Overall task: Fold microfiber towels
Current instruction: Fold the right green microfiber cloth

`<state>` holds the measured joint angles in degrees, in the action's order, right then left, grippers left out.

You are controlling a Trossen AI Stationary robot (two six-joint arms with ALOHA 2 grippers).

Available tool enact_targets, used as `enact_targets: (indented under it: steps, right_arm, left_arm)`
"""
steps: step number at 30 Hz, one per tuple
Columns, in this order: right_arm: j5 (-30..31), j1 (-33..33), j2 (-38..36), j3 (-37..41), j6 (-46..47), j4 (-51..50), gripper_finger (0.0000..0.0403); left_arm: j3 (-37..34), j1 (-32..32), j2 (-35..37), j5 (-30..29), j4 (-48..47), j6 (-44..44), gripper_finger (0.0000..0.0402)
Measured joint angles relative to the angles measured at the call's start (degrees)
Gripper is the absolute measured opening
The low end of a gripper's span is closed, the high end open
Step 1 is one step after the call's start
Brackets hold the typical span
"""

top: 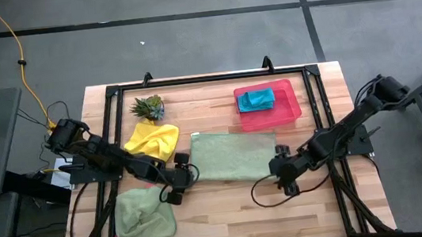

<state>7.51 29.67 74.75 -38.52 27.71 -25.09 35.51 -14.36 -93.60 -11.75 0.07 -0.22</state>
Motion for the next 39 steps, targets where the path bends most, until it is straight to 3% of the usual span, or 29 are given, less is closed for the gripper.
enact_targets:
  steps: [6,12,18,26,39]
  right_arm:
    - [-0.6,0.0,4.92,0.0,-5.11,0.07,0.022]
    - [-0.81,0.0,9.4,0.0,-2.88,-0.77,0.022]
    - [-1.93,0.0,10.41,0.0,-2.26,-0.69,0.022]
    - [1.78,0.0,10.43,0.0,-2.25,-0.73,0.0218]
    - [4.67,2.88,13.06,-0.24,0.8,-0.24,0.0138]
  left_arm:
    - [-0.04,-0.03,-0.08,-1.28,0.42,-1.42,0.0154]
    - [-0.07,-0.04,-0.17,-1.06,0.39,-2.72,0.0132]
    - [-0.09,-0.06,-0.17,-0.39,0.4,-2.67,0.0099]
    - [-0.11,-0.06,-0.22,-0.22,0.38,-2.86,0.0077]
    - [-0.13,-0.01,-0.22,-0.26,-0.11,-5.16,0.0056]
